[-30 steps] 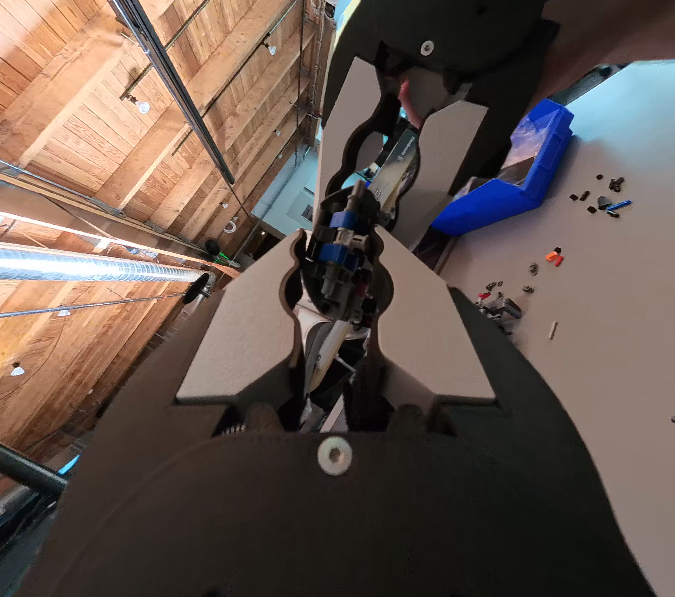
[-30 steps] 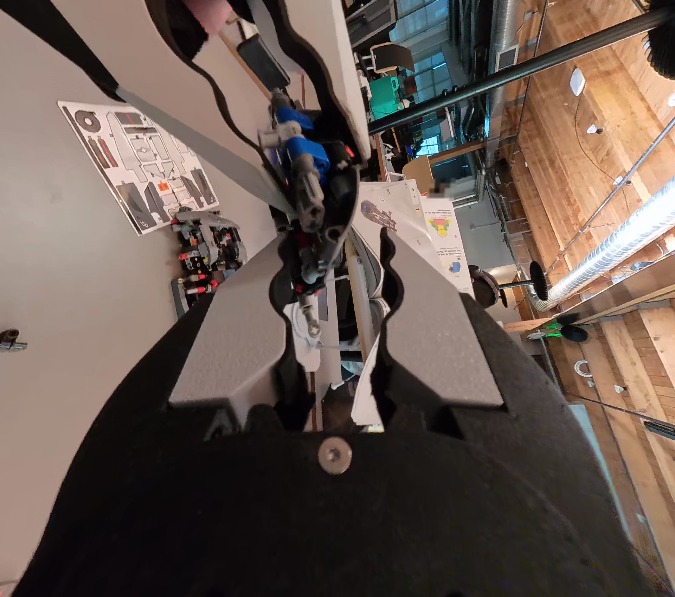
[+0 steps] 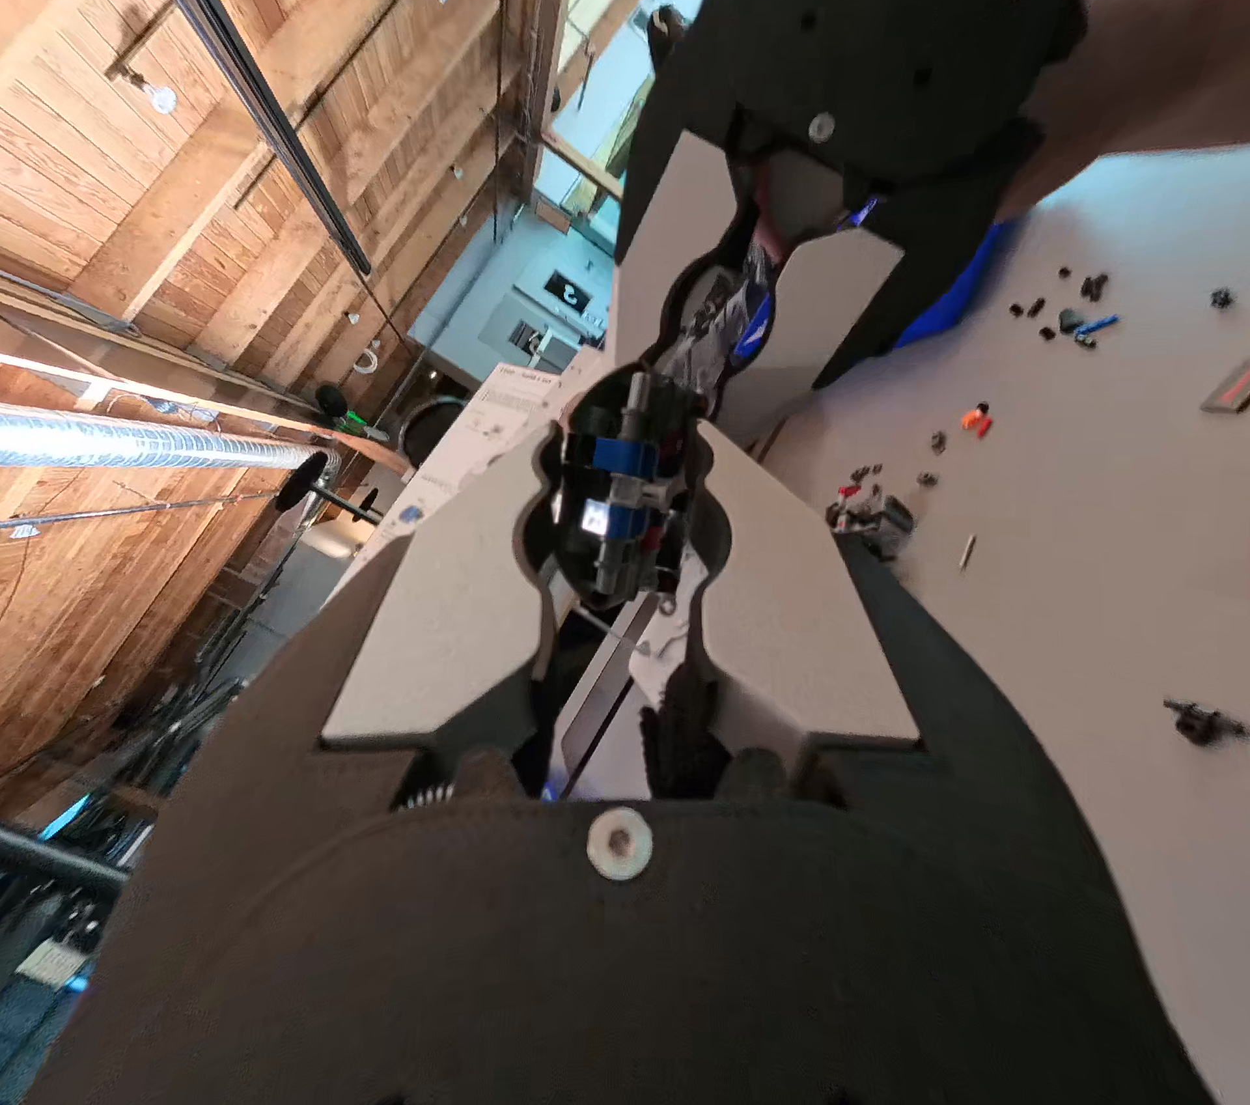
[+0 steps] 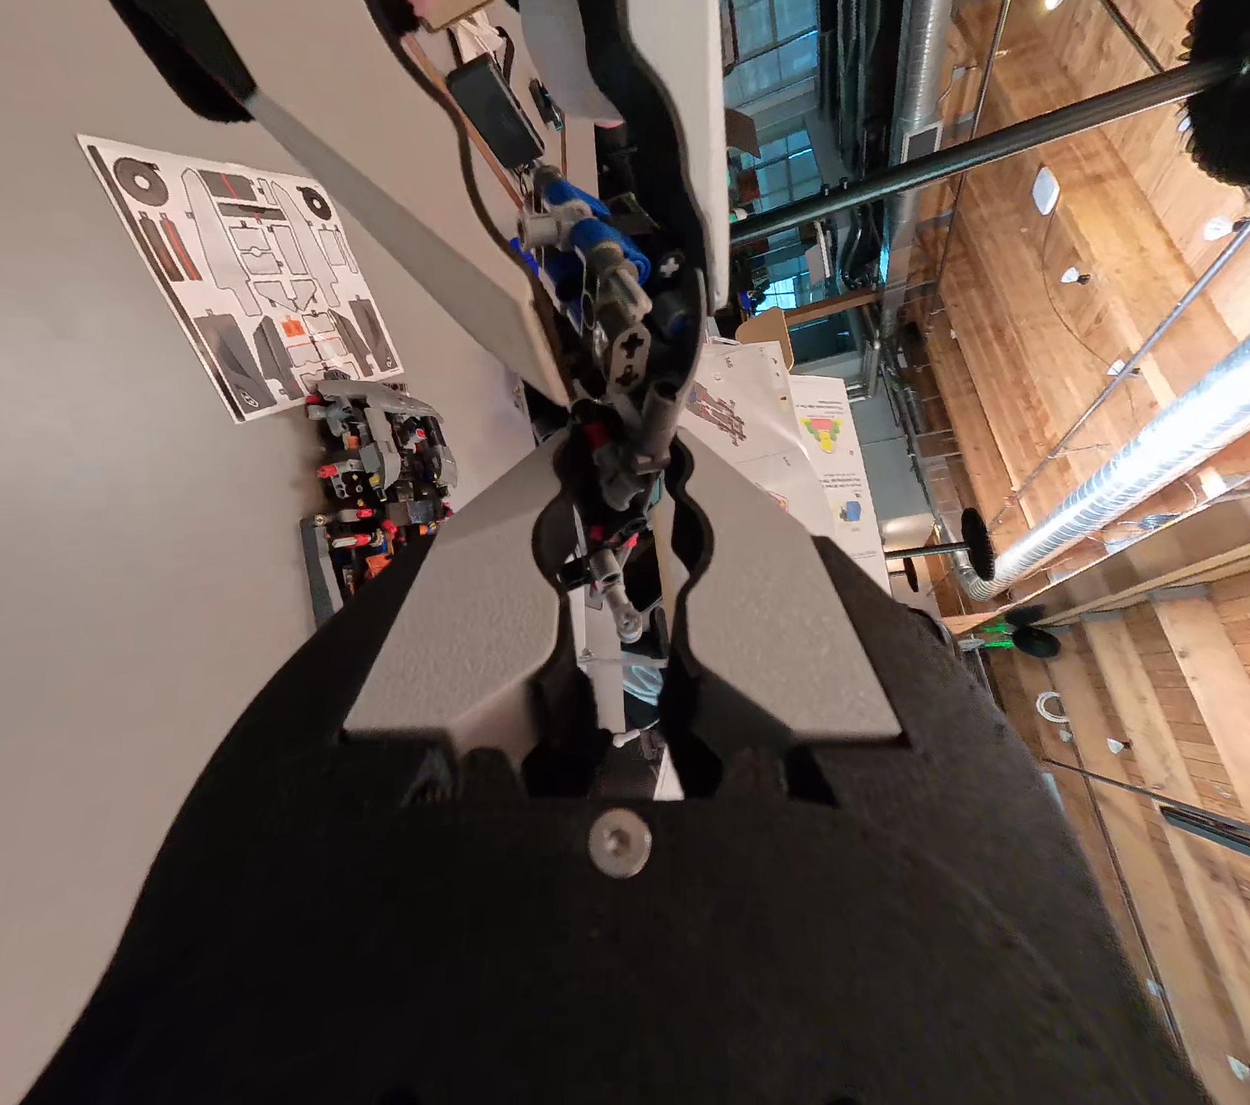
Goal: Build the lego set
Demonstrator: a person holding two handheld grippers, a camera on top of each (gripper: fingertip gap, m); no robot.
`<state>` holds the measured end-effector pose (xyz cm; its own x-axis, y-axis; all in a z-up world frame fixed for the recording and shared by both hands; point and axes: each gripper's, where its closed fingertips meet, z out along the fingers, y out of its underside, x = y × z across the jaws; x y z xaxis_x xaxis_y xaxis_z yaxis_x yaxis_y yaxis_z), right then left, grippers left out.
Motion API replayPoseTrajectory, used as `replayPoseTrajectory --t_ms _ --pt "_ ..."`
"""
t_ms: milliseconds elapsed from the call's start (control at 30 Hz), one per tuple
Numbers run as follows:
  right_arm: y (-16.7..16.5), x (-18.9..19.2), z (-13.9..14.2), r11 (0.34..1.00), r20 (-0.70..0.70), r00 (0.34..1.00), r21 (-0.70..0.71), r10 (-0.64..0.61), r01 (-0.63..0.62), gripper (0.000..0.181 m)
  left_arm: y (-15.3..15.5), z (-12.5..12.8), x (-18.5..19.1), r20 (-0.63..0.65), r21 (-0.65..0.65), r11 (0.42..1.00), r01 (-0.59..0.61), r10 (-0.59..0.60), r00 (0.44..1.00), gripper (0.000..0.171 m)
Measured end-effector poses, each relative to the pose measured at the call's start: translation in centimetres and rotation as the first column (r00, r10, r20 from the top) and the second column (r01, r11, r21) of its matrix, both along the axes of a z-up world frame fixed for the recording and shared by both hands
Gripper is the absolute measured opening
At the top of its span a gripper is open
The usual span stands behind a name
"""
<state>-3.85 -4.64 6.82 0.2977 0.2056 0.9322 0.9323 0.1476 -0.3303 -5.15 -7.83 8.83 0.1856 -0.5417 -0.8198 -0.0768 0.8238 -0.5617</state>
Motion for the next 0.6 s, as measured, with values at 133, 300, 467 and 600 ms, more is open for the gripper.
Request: replayPoseTrajectory --t_ms 133,300,467,600 --pt "0.3 0.0 -0.4 1.000 0.019 1.000 0.016 -0.016 0.015 0.021 0.6 -0.2 0.0 0.009 0.011 1.000 -0.022 0.022 1.000 0.027" --pt "0.3 -0.1 0.1 0.999 -0.092 0.994 0.019 0.052 -0.050 0.030 1.0 0.1 -0.3 0.062 0.045 0.998 -0.038 0.035 0.997 0.026" --pt "0.4 2.0 0.5 0.998 -0.242 0.969 -0.003 0.055 -0.058 0.044 1.8 0.4 -0.5 0.093 0.025 0.999 -0.028 0.025 0.995 0.026" --pt "-0.1 3.0 0.5 0.997 -0.325 0.943 -0.010 0.072 -0.080 0.043 2.2 1.1 -1.0 0.132 -0.023 1.000 0.014 -0.010 0.991 0.026"
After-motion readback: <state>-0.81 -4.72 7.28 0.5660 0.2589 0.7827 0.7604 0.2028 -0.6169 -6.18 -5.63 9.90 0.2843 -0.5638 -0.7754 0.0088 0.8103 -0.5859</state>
